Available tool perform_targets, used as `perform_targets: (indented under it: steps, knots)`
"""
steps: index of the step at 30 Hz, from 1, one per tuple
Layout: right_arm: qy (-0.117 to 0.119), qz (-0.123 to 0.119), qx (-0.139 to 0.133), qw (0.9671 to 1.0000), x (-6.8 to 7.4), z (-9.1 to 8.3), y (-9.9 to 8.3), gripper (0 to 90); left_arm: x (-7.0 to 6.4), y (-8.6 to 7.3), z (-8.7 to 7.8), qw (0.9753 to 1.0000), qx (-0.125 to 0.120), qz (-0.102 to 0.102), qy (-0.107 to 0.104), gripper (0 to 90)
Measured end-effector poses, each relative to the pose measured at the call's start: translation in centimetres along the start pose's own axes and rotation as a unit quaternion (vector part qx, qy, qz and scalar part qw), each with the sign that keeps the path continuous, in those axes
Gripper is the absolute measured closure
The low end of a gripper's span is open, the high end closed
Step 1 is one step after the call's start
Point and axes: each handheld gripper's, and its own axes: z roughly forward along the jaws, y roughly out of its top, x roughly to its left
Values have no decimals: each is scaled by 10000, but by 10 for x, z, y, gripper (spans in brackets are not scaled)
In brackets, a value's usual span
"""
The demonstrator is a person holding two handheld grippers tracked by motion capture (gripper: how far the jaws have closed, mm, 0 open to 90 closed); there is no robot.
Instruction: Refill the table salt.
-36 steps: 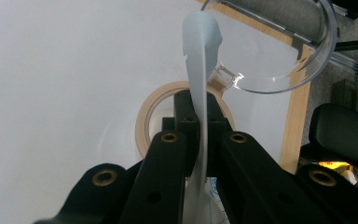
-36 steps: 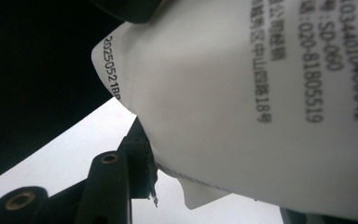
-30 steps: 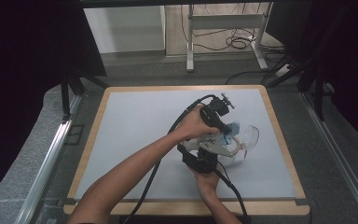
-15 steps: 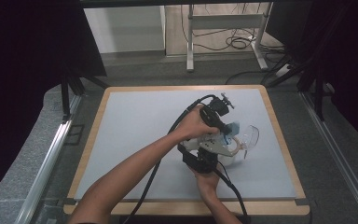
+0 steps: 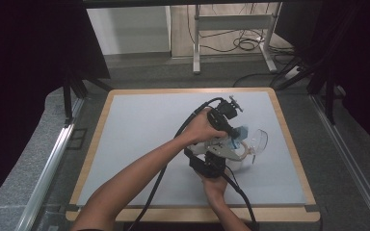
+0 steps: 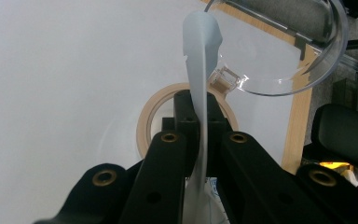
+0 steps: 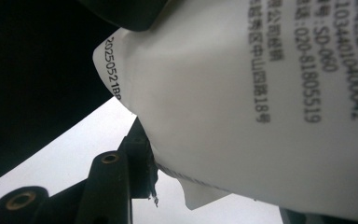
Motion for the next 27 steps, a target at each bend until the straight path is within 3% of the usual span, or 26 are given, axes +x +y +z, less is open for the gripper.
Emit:
perform_targets:
  steps: [27]
  knots:
    - [-48,32,-102,9999,-1,2,3,537,0,4,-1,10000,63,43,21,898]
